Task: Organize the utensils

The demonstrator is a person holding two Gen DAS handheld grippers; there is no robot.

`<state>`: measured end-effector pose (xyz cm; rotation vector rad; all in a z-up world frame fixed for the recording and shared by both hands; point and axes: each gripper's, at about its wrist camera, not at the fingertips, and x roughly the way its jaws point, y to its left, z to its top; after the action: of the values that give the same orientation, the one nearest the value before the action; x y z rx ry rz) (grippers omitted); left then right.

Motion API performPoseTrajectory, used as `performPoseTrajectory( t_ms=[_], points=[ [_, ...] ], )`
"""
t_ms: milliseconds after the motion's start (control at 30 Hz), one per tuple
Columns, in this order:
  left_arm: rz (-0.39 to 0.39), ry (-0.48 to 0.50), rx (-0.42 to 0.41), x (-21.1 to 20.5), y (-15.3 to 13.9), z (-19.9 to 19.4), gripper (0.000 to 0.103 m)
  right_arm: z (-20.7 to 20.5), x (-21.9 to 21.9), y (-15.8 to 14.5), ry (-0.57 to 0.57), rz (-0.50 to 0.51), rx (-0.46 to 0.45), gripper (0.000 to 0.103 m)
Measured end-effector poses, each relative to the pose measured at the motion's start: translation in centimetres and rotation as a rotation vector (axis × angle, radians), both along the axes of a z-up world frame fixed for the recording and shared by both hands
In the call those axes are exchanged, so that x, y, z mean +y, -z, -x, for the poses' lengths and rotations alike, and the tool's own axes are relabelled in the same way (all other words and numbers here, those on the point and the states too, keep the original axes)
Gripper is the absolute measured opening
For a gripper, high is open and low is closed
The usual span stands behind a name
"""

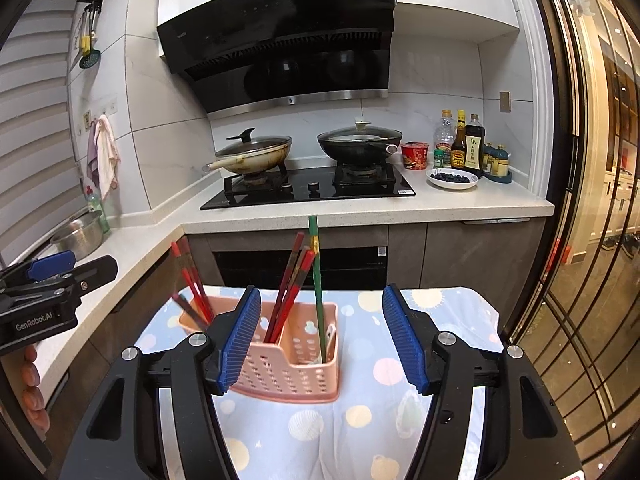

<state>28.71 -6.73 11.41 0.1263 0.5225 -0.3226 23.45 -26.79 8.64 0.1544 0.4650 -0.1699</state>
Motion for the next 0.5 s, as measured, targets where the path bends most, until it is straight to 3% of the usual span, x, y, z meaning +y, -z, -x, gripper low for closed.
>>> performPoseTrajectory(
  t_ms=[200, 500],
  points=[
    [-0.007, 0.002, 0.014, 0.4, 1.3, 2.2, 0.089, 2.7, 1.1, 0.9, 0.015, 0.022, 0.030, 0.064],
    [-0.031, -0.006, 0.060, 1.0, 4.3, 5.3, 0.094, 6.7, 1.7, 3.1, 0.042, 0.004, 0.079, 0.079]
  ],
)
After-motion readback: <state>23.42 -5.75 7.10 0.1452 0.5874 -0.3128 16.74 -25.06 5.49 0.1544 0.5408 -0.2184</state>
